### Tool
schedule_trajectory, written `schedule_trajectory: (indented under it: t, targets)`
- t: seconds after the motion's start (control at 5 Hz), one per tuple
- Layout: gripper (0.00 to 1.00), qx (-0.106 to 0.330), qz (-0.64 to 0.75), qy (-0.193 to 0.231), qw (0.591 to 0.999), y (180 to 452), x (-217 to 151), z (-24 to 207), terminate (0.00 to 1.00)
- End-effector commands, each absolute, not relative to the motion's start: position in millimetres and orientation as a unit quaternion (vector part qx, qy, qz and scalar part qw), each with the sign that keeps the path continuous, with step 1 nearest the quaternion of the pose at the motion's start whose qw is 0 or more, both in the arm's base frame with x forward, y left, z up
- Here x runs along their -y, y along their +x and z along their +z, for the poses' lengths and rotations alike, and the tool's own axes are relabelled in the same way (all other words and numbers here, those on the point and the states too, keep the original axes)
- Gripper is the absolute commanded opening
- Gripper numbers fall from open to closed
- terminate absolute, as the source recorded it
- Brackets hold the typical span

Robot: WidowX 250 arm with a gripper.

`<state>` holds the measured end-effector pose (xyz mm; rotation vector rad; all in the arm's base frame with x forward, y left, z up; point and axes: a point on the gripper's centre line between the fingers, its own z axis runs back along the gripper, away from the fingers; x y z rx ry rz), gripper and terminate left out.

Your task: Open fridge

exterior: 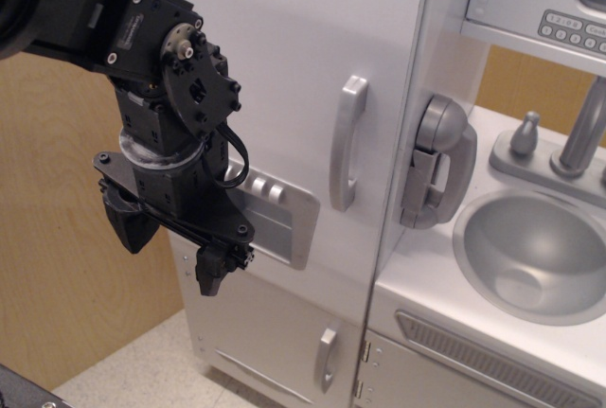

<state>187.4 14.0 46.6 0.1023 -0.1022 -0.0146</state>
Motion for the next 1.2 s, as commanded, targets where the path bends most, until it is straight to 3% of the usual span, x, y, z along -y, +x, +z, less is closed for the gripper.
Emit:
schedule_trajectory:
  t: [0.0,0.4,0.8,1.0]
  targets:
    - [1.0,0.051,-0.007,0.051,0.997,187,-14,47,0.0]
    - [1.0,0.039,0.006,0.055,0.998,231,28,59,0.0]
    - [1.0,0.093,-0.008,0.024,0.995,259,62,71,0.0]
    - [1.0,0.127,0.001,0.01,0.992,273,59,82,0.0]
